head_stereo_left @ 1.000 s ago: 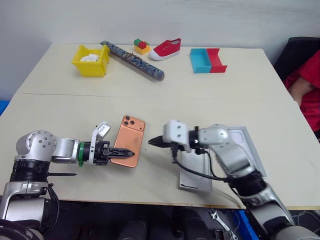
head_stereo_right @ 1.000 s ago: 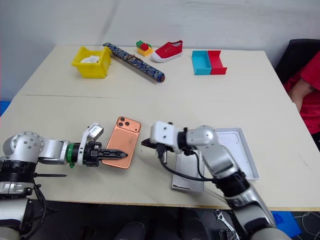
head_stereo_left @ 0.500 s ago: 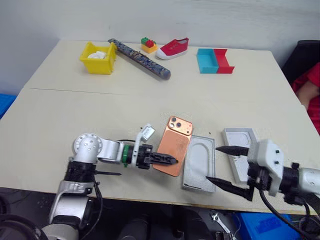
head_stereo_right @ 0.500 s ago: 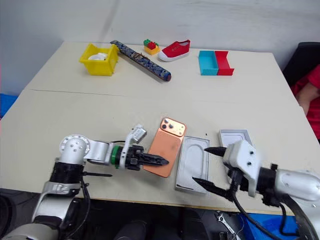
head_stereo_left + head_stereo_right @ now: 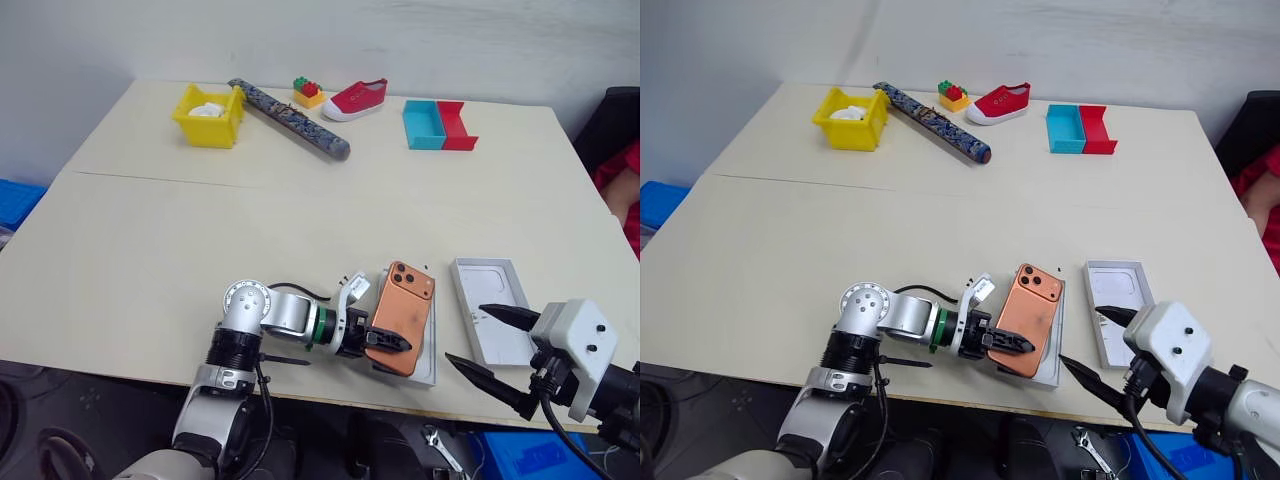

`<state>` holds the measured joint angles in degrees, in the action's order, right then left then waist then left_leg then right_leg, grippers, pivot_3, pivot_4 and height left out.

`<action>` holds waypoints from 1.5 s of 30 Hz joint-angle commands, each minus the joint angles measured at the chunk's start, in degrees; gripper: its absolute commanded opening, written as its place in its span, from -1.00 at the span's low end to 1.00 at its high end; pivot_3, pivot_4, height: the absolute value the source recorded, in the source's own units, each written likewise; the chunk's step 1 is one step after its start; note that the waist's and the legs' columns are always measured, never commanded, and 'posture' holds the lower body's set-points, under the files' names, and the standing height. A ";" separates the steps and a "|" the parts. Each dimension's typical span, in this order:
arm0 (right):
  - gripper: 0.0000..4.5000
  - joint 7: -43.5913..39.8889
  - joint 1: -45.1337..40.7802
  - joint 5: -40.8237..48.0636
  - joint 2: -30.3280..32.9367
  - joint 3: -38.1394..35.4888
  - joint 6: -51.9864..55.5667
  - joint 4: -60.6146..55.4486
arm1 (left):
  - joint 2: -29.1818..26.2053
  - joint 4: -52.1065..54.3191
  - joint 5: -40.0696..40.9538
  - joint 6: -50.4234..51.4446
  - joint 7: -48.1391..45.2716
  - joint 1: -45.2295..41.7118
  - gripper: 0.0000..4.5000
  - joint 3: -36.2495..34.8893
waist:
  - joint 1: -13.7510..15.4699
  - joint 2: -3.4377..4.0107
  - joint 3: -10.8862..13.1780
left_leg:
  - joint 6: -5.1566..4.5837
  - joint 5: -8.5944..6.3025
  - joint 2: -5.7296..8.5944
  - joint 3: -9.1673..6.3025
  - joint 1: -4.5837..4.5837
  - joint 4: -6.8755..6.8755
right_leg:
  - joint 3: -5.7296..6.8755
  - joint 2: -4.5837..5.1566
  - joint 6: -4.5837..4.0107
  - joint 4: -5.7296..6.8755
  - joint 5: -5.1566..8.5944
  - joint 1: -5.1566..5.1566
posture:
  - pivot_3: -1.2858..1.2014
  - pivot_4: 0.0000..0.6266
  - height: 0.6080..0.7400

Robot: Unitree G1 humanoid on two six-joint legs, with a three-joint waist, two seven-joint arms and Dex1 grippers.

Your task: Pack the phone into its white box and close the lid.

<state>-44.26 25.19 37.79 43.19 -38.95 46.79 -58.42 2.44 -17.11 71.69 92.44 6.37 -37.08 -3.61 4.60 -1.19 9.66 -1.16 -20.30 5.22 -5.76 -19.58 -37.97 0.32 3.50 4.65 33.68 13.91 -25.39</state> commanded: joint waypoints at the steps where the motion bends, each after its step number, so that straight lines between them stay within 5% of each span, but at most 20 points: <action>1: 1.00 1.10 0.27 0.47 1.19 -1.16 -1.43 -1.58 | 1.99 -0.15 0.35 0.06 1.46 -1.08 -0.95 -1.24 | 0.11 0.00 0.00 | 0.00 0.00 0.00 0.00 0.00 -0.01 | 0.00 0.00 0.00 0.00 0.00 0.00 | 0.03 -0.52 1.00; 8: 1.00 2.12 0.40 -0.42 1.88 0.18 -2.33 -1.03 | 1.82 -2.68 3.18 0.06 1.82 -1.40 -0.95 -0.63 | 0.16 -0.01 0.00 | 0.08 -0.04 0.00 0.01 0.01 -0.02 | 0.01 0.00 0.00 0.01 0.00 0.01 | 0.03 -0.52 1.00; 23: 1.00 4.62 0.90 -1.99 0.73 3.77 -4.61 -0.46 | -6.14 2.24 2.83 0.06 -13.31 -6.59 0.98 11.77 | -0.14 0.00 0.00 | 0.18 -0.01 0.01 0.03 0.07 -0.06 | -0.01 -0.01 0.00 0.14 0.00 0.01 | 0.03 -0.52 1.00; 38: 1.00 6.94 1.71 -2.33 -0.42 5.12 -5.64 -0.96 | -6.34 1.67 -13.20 -2.67 -30.13 -12.13 0.98 16.57 | -0.13 0.00 0.00 | 0.06 0.06 0.00 0.03 0.05 -0.07 | -0.02 -0.03 -0.01 0.14 0.01 0.01 | 0.03 -0.52 1.00; 45: 1.00 7.43 2.00 -2.50 -1.02 5.63 -6.09 -0.91 | -10.13 8.17 -18.84 -6.60 -39.15 -12.96 0.98 24.21 | -0.18 0.00 0.00 | 0.05 0.07 0.00 0.03 0.05 -0.07 | -0.04 -0.02 -0.01 0.15 0.01 0.01 | 0.03 -0.52 1.00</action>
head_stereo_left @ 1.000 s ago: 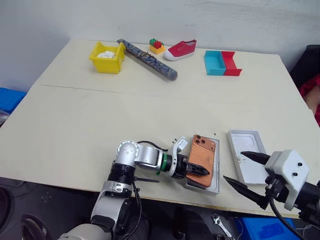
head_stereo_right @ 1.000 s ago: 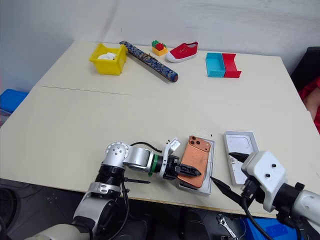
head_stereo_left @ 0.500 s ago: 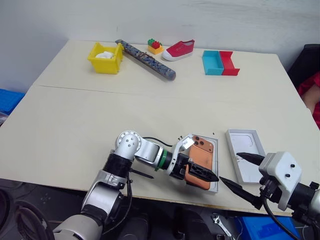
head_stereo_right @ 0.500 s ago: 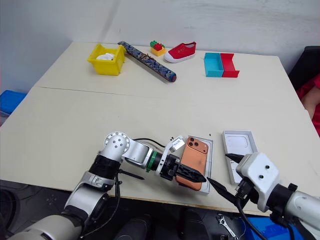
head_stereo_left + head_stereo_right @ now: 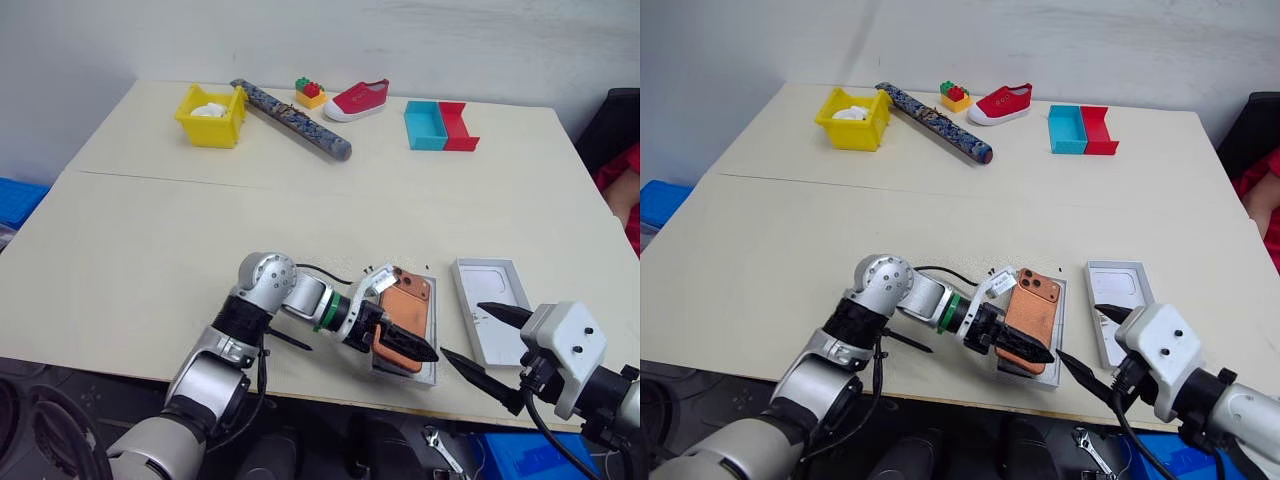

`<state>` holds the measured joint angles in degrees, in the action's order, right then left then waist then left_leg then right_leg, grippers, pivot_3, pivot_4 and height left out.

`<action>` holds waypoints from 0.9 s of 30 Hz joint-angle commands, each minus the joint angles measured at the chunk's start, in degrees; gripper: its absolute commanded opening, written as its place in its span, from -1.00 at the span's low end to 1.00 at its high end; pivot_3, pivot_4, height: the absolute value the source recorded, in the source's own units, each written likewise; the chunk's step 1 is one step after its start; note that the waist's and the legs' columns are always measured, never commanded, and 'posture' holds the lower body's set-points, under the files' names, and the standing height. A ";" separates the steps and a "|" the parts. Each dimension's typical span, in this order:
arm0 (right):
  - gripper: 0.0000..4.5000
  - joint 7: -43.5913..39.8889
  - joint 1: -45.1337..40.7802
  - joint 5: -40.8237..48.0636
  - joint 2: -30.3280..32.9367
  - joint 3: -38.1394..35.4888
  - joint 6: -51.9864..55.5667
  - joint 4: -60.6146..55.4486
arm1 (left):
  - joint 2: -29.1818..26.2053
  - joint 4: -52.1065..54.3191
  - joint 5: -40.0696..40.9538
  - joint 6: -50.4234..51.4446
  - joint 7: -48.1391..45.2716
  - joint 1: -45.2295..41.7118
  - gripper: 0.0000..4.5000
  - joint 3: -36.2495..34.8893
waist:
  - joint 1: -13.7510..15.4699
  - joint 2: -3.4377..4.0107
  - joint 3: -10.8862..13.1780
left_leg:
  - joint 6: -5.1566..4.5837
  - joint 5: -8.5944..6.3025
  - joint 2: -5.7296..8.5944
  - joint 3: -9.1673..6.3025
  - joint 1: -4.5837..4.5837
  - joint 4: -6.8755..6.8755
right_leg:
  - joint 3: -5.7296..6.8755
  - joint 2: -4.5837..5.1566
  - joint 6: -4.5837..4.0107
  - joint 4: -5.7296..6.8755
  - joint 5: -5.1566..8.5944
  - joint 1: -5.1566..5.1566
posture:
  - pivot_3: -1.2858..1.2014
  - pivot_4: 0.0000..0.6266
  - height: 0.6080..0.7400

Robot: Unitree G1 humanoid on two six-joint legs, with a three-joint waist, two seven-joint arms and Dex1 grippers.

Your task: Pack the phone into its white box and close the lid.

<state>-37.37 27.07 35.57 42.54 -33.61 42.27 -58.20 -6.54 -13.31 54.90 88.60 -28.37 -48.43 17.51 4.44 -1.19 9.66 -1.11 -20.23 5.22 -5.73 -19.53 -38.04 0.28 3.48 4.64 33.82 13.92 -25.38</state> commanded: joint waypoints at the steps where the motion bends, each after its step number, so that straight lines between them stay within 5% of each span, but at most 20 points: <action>1: 1.00 0.61 0.05 -0.26 -0.39 0.39 -1.65 -1.05 | -1.65 5.10 -2.78 -3.49 -5.66 -1.85 0.98 4.04 | -0.06 0.00 0.00 | 0.00 0.00 0.00 0.00 0.00 0.00 | -0.01 0.00 0.00 0.00 0.00 0.00 | 0.03 -0.52 1.00; 13: 1.00 1.40 -0.63 -0.95 -0.53 2.22 -2.91 -0.07 | -3.44 7.78 -9.33 -8.37 -13.26 -3.93 0.98 7.33 | -0.02 0.00 0.00 | -0.12 0.05 0.00 0.00 -0.01 -0.01 | -0.01 0.00 0.00 -0.01 0.00 0.00 | 0.03 -0.52 1.00; 27: 1.00 0.36 0.49 -2.49 0.25 2.47 -3.96 1.77 | -20.49 17.83 -10.64 -12.48 -24.18 -1.01 0.98 4.29 | -0.49 0.03 0.00 | -0.18 0.08 -0.01 0.00 0.01 -0.01 | -0.04 -0.01 -0.03 0.04 0.01 0.00 | 0.03 -0.52 1.00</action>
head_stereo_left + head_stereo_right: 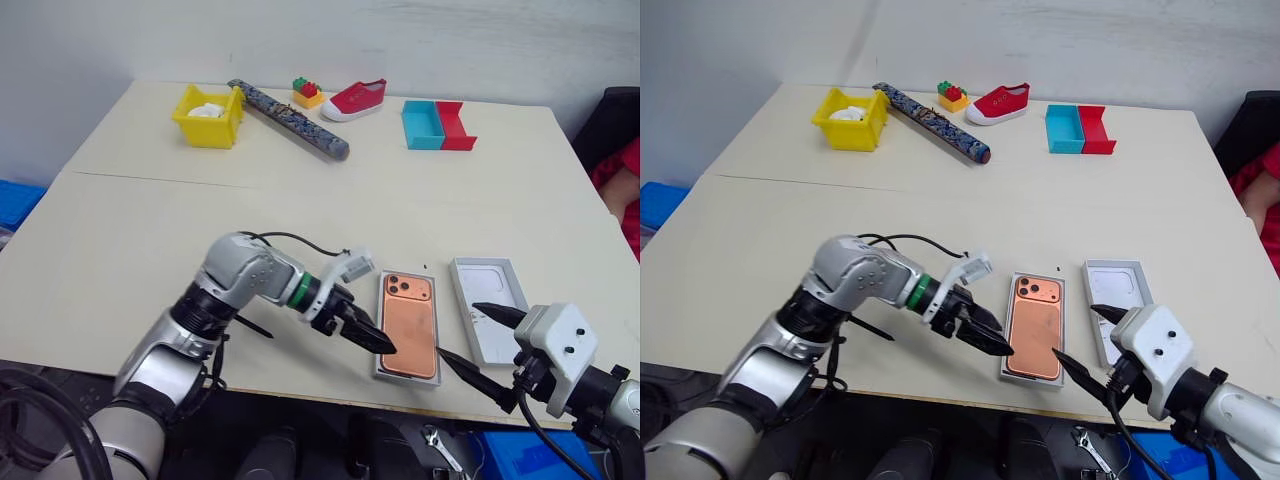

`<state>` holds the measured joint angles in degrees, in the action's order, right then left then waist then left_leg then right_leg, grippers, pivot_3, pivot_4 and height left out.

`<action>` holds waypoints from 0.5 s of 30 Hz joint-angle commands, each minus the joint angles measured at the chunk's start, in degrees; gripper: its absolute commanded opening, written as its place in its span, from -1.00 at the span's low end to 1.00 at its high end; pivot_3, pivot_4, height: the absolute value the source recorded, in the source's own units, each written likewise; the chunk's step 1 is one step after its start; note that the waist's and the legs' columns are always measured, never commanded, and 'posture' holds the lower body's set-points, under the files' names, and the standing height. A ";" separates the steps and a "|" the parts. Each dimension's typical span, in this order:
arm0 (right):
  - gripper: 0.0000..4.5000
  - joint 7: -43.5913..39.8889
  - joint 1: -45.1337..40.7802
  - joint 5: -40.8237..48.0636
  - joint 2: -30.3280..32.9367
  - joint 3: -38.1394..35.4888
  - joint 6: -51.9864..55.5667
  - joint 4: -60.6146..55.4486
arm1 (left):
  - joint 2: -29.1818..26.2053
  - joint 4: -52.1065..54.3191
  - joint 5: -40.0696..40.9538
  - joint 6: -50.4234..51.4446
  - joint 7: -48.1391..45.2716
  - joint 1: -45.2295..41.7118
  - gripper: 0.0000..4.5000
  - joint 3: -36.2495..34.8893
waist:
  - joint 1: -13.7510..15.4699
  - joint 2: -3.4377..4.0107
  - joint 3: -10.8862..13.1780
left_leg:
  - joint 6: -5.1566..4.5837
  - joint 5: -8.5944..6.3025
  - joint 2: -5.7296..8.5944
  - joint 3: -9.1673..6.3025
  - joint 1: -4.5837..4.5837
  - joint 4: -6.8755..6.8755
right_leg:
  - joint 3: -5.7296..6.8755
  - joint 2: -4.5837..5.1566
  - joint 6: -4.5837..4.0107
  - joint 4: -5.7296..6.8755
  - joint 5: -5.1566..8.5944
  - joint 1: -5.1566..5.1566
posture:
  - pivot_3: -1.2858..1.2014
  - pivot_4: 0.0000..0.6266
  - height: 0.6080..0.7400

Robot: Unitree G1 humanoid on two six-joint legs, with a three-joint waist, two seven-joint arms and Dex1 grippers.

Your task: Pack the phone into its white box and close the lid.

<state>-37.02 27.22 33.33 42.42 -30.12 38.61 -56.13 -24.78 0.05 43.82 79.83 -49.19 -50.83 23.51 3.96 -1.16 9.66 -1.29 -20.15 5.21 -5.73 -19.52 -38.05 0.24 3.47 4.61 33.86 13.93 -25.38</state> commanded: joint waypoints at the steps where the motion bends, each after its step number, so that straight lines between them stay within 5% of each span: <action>1: 1.00 0.28 0.42 -0.25 0.54 -1.21 0.31 -0.21 | -3.42 5.33 -0.07 -5.38 -4.22 2.16 0.98 -2.03 | -0.01 0.02 -0.01 | 0.00 0.00 0.00 0.00 0.00 0.00 | 0.00 0.00 0.00 -0.01 0.00 0.00 | 0.03 -0.52 1.00; 4: 1.00 3.81 -0.69 1.56 -0.06 -1.75 4.68 -0.68 | -6.60 6.60 -1.51 -10.97 -6.47 4.90 0.98 -4.01 | -0.08 0.02 -0.01 | -0.01 0.00 0.00 0.00 0.01 0.00 | -0.02 0.00 -0.02 -0.01 0.00 0.00 | 0.03 -0.52 1.00; 10: 1.00 20.92 -9.29 6.35 -6.27 1.03 22.25 -1.26 | -14.20 6.19 -9.19 -37.94 -20.98 11.12 0.98 -7.75 | -0.44 0.06 0.00 | -0.04 0.03 -0.05 0.00 0.00 -0.01 | 0.00 0.00 -0.17 0.02 -0.01 -0.01 | 0.03 -0.52 1.00; 15: 1.00 29.60 -16.21 3.43 -11.88 5.43 28.70 2.82 | -13.73 2.81 -12.63 -49.40 -25.68 11.86 0.98 -9.89 | -0.38 0.10 0.01 | -0.13 0.03 -0.01 0.00 -0.03 0.00 | 0.00 0.05 -0.19 -0.03 0.00 -0.01 | 0.03 -0.52 1.00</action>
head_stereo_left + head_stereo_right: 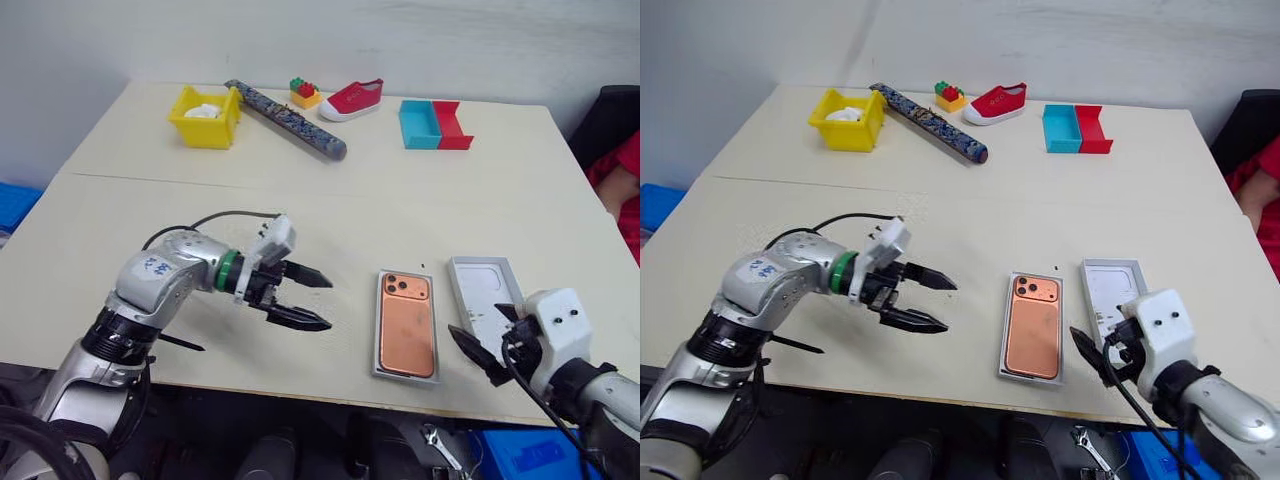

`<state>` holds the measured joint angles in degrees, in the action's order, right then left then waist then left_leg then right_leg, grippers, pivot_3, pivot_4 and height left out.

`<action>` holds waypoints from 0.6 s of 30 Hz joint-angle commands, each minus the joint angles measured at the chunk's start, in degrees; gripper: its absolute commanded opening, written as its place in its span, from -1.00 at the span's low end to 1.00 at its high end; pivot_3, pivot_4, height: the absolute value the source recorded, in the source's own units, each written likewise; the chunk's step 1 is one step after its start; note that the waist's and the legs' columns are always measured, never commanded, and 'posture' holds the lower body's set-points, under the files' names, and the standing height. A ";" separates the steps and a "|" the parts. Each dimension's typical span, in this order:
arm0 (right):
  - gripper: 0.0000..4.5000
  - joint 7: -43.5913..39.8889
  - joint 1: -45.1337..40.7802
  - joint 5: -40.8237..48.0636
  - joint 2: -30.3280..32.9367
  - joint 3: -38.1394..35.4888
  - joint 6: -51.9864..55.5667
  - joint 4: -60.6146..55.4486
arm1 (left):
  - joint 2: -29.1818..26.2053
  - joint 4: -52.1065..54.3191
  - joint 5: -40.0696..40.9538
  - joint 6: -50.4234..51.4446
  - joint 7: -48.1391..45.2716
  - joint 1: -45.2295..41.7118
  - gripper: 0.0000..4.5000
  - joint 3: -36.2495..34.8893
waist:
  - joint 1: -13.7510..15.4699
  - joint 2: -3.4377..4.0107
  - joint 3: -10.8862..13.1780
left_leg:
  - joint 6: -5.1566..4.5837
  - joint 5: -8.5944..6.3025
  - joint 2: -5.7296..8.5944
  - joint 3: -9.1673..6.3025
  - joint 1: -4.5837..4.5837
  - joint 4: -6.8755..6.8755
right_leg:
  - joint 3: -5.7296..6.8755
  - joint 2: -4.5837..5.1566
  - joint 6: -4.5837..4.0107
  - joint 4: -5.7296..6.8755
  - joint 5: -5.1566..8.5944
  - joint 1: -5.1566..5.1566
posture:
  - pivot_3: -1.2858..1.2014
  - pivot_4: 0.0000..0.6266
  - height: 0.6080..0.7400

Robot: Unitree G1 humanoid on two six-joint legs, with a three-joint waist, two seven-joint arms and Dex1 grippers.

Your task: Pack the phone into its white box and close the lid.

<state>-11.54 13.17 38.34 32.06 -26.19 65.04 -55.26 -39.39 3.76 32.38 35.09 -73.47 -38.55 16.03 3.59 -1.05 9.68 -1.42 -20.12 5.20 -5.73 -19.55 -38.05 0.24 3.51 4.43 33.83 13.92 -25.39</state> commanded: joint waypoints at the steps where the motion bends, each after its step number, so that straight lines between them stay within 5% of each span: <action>1: 0.92 5.19 -3.31 -2.41 -2.24 2.41 2.68 3.10 | 1.61 -1.74 -1.34 -5.15 -0.79 -0.85 1.00 -3.09 | 0.06 0.01 0.01 | -0.04 -0.01 0.00 0.00 -0.01 -0.01 | 0.00 0.00 0.01 0.00 0.00 0.00 | 0.03 -0.52 1.00; 3: 0.74 6.59 -5.28 -4.23 -2.80 4.07 2.56 5.56 | 2.75 -3.08 -2.04 -6.40 -0.06 -1.52 1.00 -3.95 | -0.03 0.01 0.01 | -0.13 -0.02 0.03 0.01 -0.02 -0.01 | -0.01 0.01 0.03 -0.02 -0.01 -0.01 | 0.03 -0.52 1.00; 14: -0.98 7.97 -10.12 -9.98 -5.97 10.13 -0.40 14.49 | 3.81 -3.73 -3.74 -6.89 -0.37 -1.72 1.00 -4.89 | -0.96 0.03 0.00 | -0.16 -0.02 0.01 0.04 -0.01 -0.01 | -0.01 -0.04 0.04 0.05 -0.02 -0.06 | 0.03 -0.52 1.00; 18: -0.98 7.68 -9.37 -11.08 -6.49 10.57 -1.31 14.42 | 4.65 -4.84 -4.86 -7.72 0.17 -1.93 1.00 -4.72 | -0.94 0.03 0.00 | -0.17 -0.02 0.03 0.05 -0.01 -0.05 | -0.03 -0.03 0.05 0.06 -0.03 -0.05 | 0.03 -0.52 1.00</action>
<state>-3.84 3.46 28.10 25.84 -15.85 64.98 -40.17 -35.03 -1.10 27.92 28.17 -73.45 -39.44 12.22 2.64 -1.02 9.67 -1.59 -20.14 5.22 -5.68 -19.56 -38.09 0.22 3.47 4.48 33.90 13.90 -25.44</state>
